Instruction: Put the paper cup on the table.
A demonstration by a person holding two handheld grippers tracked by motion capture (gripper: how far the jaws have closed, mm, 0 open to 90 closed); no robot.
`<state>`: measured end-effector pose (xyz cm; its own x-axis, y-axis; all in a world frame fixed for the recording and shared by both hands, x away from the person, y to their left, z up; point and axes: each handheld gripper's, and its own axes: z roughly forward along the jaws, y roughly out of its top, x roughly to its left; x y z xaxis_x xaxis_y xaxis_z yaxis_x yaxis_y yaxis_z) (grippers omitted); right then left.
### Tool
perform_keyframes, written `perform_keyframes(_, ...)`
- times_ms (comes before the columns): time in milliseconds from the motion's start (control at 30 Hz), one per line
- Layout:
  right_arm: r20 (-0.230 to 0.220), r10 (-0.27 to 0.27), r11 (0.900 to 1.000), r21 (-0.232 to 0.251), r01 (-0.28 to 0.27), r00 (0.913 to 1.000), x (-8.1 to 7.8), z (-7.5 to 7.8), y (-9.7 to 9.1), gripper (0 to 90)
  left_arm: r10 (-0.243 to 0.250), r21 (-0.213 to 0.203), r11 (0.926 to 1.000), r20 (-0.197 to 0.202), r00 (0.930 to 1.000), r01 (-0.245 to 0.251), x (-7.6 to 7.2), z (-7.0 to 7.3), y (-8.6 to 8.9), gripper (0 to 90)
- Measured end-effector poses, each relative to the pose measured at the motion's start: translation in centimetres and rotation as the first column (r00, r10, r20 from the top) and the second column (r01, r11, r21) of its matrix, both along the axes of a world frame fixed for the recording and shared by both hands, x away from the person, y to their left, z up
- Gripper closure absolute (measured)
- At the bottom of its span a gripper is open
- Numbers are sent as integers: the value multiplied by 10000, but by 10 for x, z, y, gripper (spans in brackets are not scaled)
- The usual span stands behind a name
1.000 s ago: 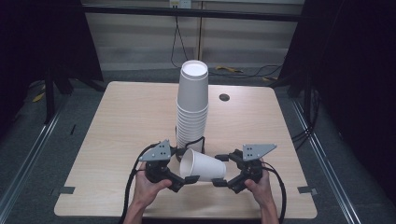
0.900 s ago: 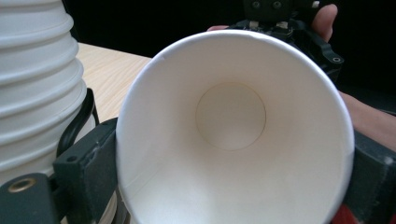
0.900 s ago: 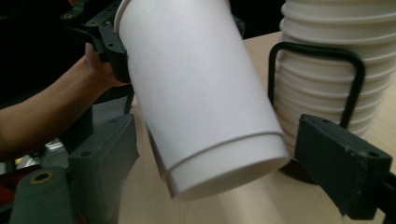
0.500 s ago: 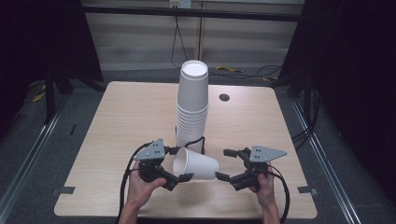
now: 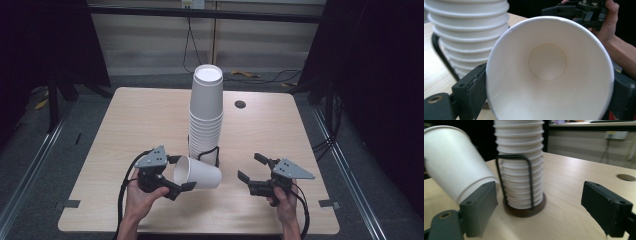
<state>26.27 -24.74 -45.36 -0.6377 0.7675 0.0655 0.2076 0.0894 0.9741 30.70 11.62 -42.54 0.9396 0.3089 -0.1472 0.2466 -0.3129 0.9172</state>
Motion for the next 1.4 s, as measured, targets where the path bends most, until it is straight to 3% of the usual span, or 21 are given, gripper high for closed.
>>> perform_keyframes(133,37,-823,9965,-161,824,9966,-1,-4,-3,137,190,192,9996,-34,9998,-189,1,1,9,77)
perform_keyframes(200,208,-972,9949,-245,977,9950,-2,-6,-4,136,256,395,9989,-91,9996,-252,1,1,15,77)
perform_keyframes(400,1085,-1924,9791,-460,1983,9753,-4,-15,-4,138,564,711,9960,-264,9981,-544,4,1,33,76)
perform_keyframes(467,1784,-2124,9738,-430,2233,9608,-4,-20,-4,145,681,798,9946,-290,9973,-656,6,1,37,76)
perform_keyframes(500,2228,-2360,9657,-543,2538,9459,-3,-23,-4,156,717,812,9943,-343,9968,-687,8,1,38,76)
perform_keyframes(533,2384,-2519,9587,-704,2754,9379,-3,-25,-3,161,765,894,9933,-341,9965,-732,9,0,39,76)
perform_keyframes(567,2334,-2591,9562,-751,2830,9372,-3,-27,-3,162,860,987,9918,-420,9954,-815,10,-1,40,76)
perform_keyframes(633,2104,-2525,9615,-548,2693,9444,-3,-31,-4,159,1056,1328,9863,-493,9932,-983,14,-2,42,77)
perform_keyframes(733,2002,-2597,9606,-464,2739,9447,-4,-37,-5,160,1265,1508,9817,-592,9902,-1164,17,-3,46,77)
perform_keyframes(967,1318,-2221,9736,-246,2271,9661,-4,-47,-7,175,1660,1751,9728,-710,9836,-1516,26,-2,54,76)
perform_keyframes(1067,1418,-2192,9745,-169,2238,9653,-5,-47,-7,170,1790,1789,9701,-715,9812,-1640,29,0,58,77)
perform_keyframes(1267,1643,-1927,9804,-97,1969,9674,-8,-48,-7,138,2314,2211,9525,-792,9696,-2093,36,-1,62,77)
perform_keyframes(1400,1793,-2019,9794,457,1969,9628,-10,-49,-12,146,2390,2452,9457,-785,9678,-2136,41,1,63,77)
